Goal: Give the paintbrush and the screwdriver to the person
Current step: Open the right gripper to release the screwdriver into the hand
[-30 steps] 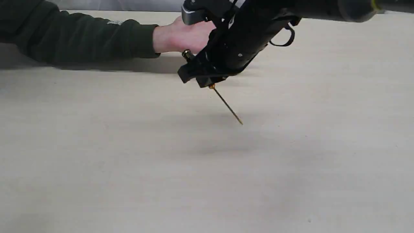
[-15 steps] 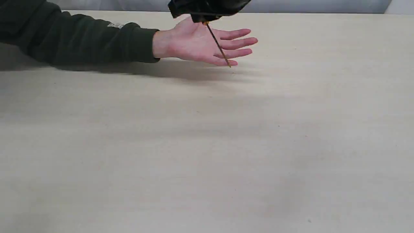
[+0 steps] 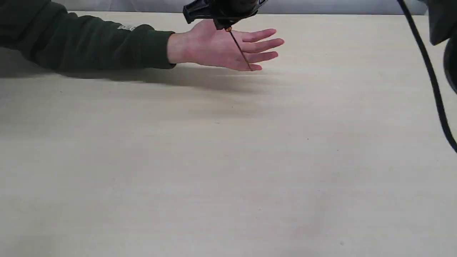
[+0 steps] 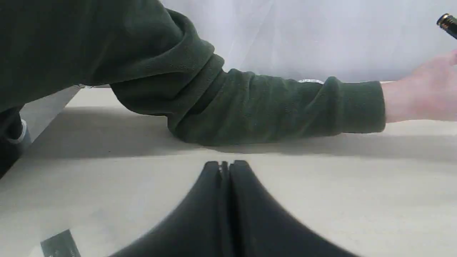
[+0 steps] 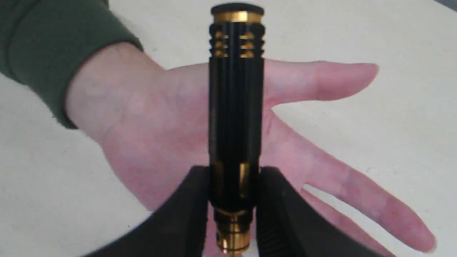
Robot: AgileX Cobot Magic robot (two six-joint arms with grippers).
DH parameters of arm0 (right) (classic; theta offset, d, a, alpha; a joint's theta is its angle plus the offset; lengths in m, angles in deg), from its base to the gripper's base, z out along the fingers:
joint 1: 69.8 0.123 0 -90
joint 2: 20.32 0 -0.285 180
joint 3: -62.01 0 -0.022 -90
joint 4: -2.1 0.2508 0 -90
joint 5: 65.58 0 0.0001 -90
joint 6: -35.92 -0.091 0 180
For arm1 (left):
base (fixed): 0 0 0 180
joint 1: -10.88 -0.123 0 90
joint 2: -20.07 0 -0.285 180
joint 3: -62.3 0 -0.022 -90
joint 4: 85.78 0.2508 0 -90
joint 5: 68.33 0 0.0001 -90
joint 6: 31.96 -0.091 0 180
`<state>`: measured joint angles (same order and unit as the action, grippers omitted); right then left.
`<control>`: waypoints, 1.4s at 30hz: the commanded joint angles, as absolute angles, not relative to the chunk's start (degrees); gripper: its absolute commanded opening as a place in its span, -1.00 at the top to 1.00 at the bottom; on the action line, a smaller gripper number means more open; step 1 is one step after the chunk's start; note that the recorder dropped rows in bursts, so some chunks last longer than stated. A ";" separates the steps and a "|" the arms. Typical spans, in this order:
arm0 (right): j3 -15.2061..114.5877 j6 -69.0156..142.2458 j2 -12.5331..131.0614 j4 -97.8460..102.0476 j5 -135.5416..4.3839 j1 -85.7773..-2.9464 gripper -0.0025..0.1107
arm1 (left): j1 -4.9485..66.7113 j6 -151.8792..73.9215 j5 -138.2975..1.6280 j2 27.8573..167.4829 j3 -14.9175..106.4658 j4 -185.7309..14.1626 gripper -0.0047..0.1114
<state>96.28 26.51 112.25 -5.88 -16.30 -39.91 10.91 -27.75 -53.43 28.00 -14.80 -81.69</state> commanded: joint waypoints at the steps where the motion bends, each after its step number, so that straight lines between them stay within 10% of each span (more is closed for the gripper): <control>1: 97.72 25.75 113.33 -6.27 -16.09 -41.57 0.88 | 11.28 -27.64 -54.12 27.86 -14.92 -81.75 0.92; 15: 97.72 27.21 114.04 -2.33 -16.50 -45.73 0.87 | 11.28 -27.64 -54.12 27.86 -14.92 -81.75 0.92; 29: 97.72 26.41 115.44 -0.22 -18.85 -45.96 0.14 | 11.28 -27.64 -54.06 27.86 -14.92 -81.95 0.92; 42: 97.72 26.19 111.89 -2.89 -19.09 -46.11 0.11 | 11.28 -27.64 -54.06 27.86 -14.92 -81.95 0.92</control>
